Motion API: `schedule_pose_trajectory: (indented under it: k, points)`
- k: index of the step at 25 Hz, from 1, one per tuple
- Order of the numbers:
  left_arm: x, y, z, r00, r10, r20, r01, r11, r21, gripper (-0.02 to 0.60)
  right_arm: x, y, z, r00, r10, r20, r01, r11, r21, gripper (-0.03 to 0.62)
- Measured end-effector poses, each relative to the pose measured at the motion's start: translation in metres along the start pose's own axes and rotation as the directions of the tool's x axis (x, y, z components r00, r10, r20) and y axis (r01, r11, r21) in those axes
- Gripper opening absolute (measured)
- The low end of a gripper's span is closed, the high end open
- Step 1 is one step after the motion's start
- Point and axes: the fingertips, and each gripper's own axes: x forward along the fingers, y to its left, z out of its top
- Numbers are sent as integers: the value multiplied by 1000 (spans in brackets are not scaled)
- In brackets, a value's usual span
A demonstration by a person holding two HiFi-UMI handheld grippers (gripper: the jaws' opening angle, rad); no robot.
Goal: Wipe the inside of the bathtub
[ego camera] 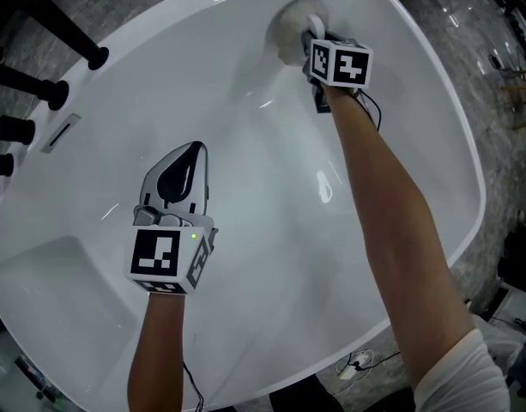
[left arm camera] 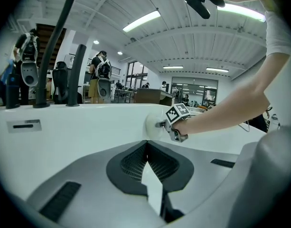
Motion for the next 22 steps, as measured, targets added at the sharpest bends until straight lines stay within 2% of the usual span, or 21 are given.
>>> schedule_pose_trajectory:
  k: [7, 13, 22]
  points:
    - [-13, 12, -14, 1000, 22, -8, -23, 1000, -22, 12, 3, 28, -24, 999, 23, -26, -23, 1000, 1, 95]
    - [-29, 20, -12, 999, 37, -5, -37, 999, -25, 12, -3, 48, -26, 999, 35, -18, -35, 999, 12, 95]
    - [-58, 38, -18, 998, 55, -10, -56, 998, -36, 12, -8, 103, -36, 994, 110, -19, -110, 994, -1, 95]
